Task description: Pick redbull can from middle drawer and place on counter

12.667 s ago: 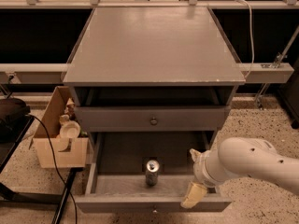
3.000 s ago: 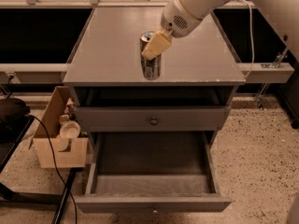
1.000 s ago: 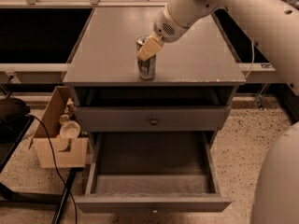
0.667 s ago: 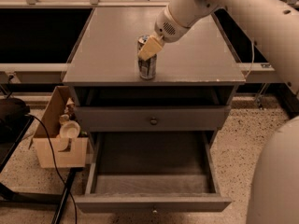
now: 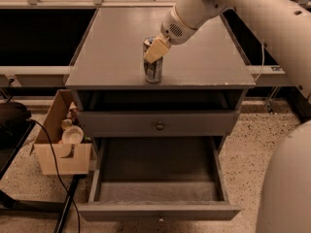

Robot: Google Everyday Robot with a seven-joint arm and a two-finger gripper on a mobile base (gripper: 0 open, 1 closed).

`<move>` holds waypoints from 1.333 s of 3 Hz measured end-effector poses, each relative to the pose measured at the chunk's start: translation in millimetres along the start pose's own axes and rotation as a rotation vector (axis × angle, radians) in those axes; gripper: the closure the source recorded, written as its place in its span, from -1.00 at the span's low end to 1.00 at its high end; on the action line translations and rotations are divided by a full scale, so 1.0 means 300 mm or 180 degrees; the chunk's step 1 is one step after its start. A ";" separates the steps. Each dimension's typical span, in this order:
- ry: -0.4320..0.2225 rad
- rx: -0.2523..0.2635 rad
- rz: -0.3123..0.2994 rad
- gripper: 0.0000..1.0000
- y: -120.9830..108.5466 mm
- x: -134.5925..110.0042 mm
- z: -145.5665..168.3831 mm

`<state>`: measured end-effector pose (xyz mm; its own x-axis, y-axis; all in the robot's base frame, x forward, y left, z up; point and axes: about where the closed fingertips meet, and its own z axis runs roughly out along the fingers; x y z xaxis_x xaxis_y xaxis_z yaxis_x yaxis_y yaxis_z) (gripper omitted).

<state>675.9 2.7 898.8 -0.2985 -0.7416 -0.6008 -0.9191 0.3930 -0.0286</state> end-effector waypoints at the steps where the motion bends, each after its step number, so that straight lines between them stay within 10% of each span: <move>1: 0.0000 0.0000 0.0000 0.08 0.000 0.000 0.000; 3: 0.0000 -0.0001 0.0000 -0.85 0.000 0.000 0.000; 4: 0.0000 -0.0001 0.0000 -1.00 0.000 0.000 0.001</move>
Offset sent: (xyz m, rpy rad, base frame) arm 0.0000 0.0000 0.0000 0.0000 0.0000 0.0000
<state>675.9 2.9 898.6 -0.2984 -0.7417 -0.6006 -0.9192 0.3927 -0.0283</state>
